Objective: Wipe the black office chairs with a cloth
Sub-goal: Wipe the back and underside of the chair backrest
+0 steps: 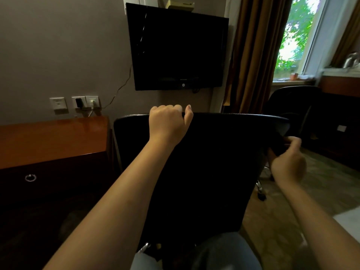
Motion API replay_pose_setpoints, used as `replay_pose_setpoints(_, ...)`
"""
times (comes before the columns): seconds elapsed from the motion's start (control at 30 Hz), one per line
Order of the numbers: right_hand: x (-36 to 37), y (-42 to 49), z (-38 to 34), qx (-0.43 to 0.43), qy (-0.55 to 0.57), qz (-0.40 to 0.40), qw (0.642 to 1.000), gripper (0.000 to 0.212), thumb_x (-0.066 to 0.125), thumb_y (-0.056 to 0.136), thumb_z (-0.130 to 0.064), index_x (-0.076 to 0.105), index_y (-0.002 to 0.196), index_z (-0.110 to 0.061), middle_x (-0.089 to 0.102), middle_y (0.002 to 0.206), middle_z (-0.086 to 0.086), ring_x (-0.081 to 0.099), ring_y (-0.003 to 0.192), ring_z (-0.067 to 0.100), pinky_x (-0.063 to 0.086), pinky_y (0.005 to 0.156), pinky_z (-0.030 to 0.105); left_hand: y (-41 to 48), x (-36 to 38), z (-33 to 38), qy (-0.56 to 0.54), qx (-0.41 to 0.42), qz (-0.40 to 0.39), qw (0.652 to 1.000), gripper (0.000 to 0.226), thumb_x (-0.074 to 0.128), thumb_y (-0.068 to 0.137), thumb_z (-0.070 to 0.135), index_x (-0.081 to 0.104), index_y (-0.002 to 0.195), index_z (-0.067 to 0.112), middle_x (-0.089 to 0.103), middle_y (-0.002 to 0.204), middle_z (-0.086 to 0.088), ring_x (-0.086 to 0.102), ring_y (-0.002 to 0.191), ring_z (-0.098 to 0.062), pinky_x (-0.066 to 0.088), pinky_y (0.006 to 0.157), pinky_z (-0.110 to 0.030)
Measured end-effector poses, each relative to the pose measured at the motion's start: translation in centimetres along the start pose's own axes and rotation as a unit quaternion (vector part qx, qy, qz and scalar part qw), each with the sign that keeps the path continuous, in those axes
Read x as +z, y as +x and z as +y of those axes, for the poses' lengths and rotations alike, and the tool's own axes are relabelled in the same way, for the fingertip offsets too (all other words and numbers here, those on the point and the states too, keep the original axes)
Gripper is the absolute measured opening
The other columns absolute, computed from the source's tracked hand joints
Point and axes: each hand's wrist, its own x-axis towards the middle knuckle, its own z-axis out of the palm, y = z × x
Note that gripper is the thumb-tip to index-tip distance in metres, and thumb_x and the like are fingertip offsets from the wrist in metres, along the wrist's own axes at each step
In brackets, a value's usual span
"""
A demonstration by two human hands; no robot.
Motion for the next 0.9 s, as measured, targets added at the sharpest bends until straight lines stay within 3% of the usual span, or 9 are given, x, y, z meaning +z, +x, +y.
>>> replay_pose_setpoints(0.17, 2.4, -3.2, -4.4, -0.059, 0.068, -0.027, 0.996, 0.030, 0.070, 0.087, -0.023, 0.053, 0.102, -0.004, 0.062, 0.086, 0.020, 0.060, 0.079, 0.038, 0.043, 0.062, 0.038, 0.1, -0.1, 0.2, 0.001, -0.012, -0.003, 1.000, 0.051, 0.016, 0.092, 0.046, 0.045, 0.061, 0.018, 0.038, 0.055, 0.003, 0.035, 0.053, -0.018, 0.024, 0.063, -0.031)
replay_pose_setpoints(0.27, 5.0, -6.2, -7.7, -0.073, 0.084, -0.024, 0.994, 0.030, 0.071, 0.084, -0.026, 0.058, 0.098, -0.003, 0.065, 0.083, 0.020, 0.063, 0.076, 0.038, 0.040, 0.062, 0.032, 0.1, 0.0, 0.1, 0.003, -0.015, -0.015, 1.000, 0.049, 0.019, 0.093, 0.045, 0.044, 0.061, 0.017, 0.039, 0.056, 0.002, 0.036, 0.055, -0.019, 0.023, 0.065, -0.031)
replay_pose_setpoints(0.37, 6.9, -9.1, -11.7, -0.079, 0.094, -0.082, 0.989, 0.030, 0.073, 0.081, -0.032, 0.060, 0.097, -0.010, 0.065, 0.086, 0.012, 0.063, 0.079, 0.033, 0.043, 0.062, 0.031, 0.1, -0.1, -0.2, 0.004, -0.020, -0.011, 1.000, 0.050, 0.022, 0.094, 0.044, 0.048, 0.062, 0.016, 0.040, 0.057, 0.002, 0.037, 0.056, -0.019, 0.024, 0.065, -0.031)
replay_pose_setpoints(0.5, 9.2, -12.5, -16.0, -0.244, 0.015, -0.101, 0.964, 0.037, 0.086, 0.066, -0.031, 0.061, 0.088, -0.017, 0.064, 0.074, 0.002, 0.065, 0.067, 0.025, 0.047, 0.048, 0.028, -0.2, -0.1, -0.2, 0.009, -0.010, -0.014, 1.000, 0.052, 0.019, 0.095, 0.044, 0.049, 0.063, 0.016, 0.041, 0.057, 0.002, 0.038, 0.056, -0.018, 0.026, 0.065, -0.031)
replay_pose_setpoints(0.67, 8.8, -11.4, -14.2, -0.283, 0.014, -0.099, 0.954, 0.036, 0.084, 0.068, -0.032, 0.058, 0.090, -0.019, 0.063, 0.075, 0.000, 0.064, 0.068, 0.022, 0.046, 0.051, 0.026, -0.2, -0.1, 0.0, 0.002, 0.002, -0.005, 1.000, 0.048, 0.016, 0.094, 0.045, 0.042, 0.063, 0.018, 0.039, 0.057, 0.003, 0.036, 0.054, -0.018, 0.026, 0.064, -0.031)
replay_pose_setpoints(0.77, 6.9, -9.3, -10.3, -0.251, 0.051, -0.094, 0.962, 0.029, 0.082, 0.075, -0.025, 0.062, 0.090, -0.011, 0.064, 0.077, 0.008, 0.064, 0.069, 0.030, 0.043, 0.055, 0.026, -0.1, 0.3, 0.2, 0.000, 0.008, 0.005, 1.000, 0.046, 0.018, 0.094, 0.044, 0.042, 0.063, 0.020, 0.042, 0.055, 0.002, 0.036, 0.053, -0.018, 0.026, 0.063, -0.030)
replay_pose_setpoints(0.9, 5.2, -6.0, -4.5, -0.119, 0.047, -0.088, 0.988, 0.031, 0.076, 0.079, -0.025, 0.061, 0.094, -0.003, 0.061, 0.083, 0.022, 0.061, 0.079, 0.040, 0.044, 0.063, 0.035, 0.0, 0.8, -0.1, -0.013, 0.013, 0.040, 0.999, 0.051, 0.027, 0.094, 0.042, 0.049, 0.056, 0.016, 0.047, 0.050, -0.001, 0.032, 0.050, -0.017, 0.026, 0.061, -0.030)
